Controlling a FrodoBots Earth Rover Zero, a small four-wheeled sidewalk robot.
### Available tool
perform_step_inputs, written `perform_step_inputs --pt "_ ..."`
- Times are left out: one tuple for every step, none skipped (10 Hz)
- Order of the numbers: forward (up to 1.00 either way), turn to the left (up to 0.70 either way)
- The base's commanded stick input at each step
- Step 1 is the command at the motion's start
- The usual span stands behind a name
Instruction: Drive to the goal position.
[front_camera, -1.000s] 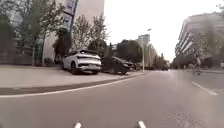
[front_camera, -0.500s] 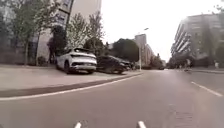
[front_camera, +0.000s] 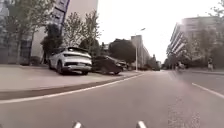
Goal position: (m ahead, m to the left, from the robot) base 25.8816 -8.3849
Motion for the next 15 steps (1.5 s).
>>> perform_step_inputs --pt "0.7 -0.14" --pt "0.7 -0.14" --pt "0.7 -0.14" --pt "0.7 -0.14" --pt "0.7 -0.14" --pt "0.7 -0.14" --pt "0.7 -0.14" --pt "0.7 -0.14" --pt "0.7 -0.14" --pt "0.7 -0.14" --pt "0.7 -0.14" --pt "0.7 -0.14" --pt "0.7 -0.14" --pt "0.7 -0.14" --pt "0.7 -0.14"
